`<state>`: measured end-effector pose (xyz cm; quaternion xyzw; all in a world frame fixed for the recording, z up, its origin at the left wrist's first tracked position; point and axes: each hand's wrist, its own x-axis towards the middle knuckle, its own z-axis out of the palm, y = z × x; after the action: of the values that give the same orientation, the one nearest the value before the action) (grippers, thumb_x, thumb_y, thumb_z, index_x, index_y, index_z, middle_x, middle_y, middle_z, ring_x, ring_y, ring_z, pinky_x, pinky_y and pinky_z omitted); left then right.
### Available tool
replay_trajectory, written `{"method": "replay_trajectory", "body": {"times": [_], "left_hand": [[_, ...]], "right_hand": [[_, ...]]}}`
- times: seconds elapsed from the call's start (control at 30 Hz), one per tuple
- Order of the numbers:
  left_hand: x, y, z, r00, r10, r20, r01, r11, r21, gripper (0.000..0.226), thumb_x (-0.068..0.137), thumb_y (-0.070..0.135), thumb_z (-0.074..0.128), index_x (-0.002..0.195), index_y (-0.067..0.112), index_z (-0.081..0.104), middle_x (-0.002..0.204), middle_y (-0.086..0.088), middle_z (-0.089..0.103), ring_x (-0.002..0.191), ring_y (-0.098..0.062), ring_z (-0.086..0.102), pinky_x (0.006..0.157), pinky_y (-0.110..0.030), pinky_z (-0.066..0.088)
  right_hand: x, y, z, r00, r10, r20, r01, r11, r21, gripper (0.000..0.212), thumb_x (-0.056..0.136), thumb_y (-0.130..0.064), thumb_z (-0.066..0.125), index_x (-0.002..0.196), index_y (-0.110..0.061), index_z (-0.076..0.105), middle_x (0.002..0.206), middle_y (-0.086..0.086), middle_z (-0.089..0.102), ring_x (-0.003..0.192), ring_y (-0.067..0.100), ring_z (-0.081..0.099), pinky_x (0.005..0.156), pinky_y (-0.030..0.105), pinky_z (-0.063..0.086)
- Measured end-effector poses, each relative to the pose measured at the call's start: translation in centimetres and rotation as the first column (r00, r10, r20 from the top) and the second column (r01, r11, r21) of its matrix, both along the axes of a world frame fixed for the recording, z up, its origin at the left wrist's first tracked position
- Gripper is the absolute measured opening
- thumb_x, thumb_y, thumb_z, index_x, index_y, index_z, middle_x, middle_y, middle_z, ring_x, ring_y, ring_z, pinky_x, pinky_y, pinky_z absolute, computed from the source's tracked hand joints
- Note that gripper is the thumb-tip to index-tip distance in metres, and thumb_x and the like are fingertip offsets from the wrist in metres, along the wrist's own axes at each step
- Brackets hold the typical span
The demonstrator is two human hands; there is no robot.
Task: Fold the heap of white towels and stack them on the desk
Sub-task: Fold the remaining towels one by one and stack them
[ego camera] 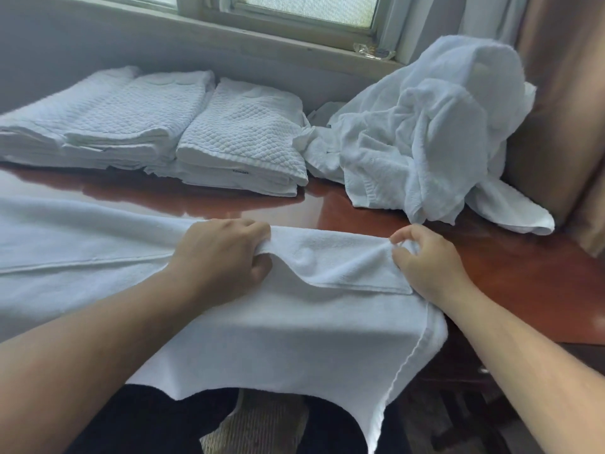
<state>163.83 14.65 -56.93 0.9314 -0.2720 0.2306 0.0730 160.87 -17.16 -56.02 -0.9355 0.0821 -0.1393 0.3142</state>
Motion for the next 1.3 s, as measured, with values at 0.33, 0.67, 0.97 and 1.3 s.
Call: {"method": "replay_trajectory", "body": {"times": [0.33, 0.67, 0.97, 1.3], "left_hand": [[5.9, -2.2, 0.1, 0.998, 0.061, -0.014, -0.062, 0.998, -0.029, 0.031, 0.078, 0.046, 0.047, 0.093, 0.023, 0.062, 0.092, 0.004, 0.069, 0.086, -0.029, 0.064, 0.065, -0.033, 0.041], [2.7, -1.5, -0.4, 0.994, 0.108, -0.03, -0.111, 0.98, -0.164, 0.021, 0.089, 0.028, 0.047, 0.1, 0.02, 0.063, 0.091, -0.003, 0.062, 0.089, -0.033, 0.056, 0.078, -0.045, 0.044], [-0.4, -1.3, 1.1, 0.988, -0.108, 0.108, 0.131, 0.962, -0.241, 0.025, 0.085, 0.034, 0.043, 0.076, 0.012, 0.05, 0.071, -0.006, 0.057, 0.066, -0.036, 0.055, 0.052, -0.036, 0.039], [0.3, 0.0, 0.9, 1.0, -0.02, 0.016, 0.02, 1.0, 0.004, 0.023, 0.071, 0.028, 0.072, 0.072, 0.015, 0.053, 0.072, -0.004, 0.058, 0.068, -0.034, 0.06, 0.06, -0.037, 0.042]], "right_hand": [[8.7, -2.0, 0.6, 0.992, 0.028, -0.12, -0.054, 0.973, -0.224, 0.016, 0.1, -0.02, 0.043, 0.095, -0.027, 0.056, 0.101, 0.002, 0.065, 0.086, 0.015, 0.057, 0.068, 0.021, 0.04], [4.6, 1.4, 3.2, 0.904, -0.42, -0.083, 0.264, 0.395, 0.88, 0.025, 0.088, 0.005, 0.054, 0.098, -0.016, 0.063, 0.123, 0.026, 0.063, 0.117, 0.038, 0.062, 0.098, 0.06, 0.052], [0.3, 4.8, -0.1, 0.866, -0.368, 0.338, 0.261, 0.91, 0.322, 0.032, 0.087, -0.014, 0.06, 0.118, -0.019, 0.057, 0.092, -0.018, 0.056, 0.086, -0.005, 0.058, 0.075, 0.012, 0.043], [0.1, 1.8, 0.3, 0.807, -0.515, 0.288, 0.347, 0.809, 0.474, 0.035, 0.072, -0.008, 0.058, 0.101, -0.026, 0.055, 0.088, -0.009, 0.06, 0.08, 0.017, 0.06, 0.071, 0.034, 0.05]]}}
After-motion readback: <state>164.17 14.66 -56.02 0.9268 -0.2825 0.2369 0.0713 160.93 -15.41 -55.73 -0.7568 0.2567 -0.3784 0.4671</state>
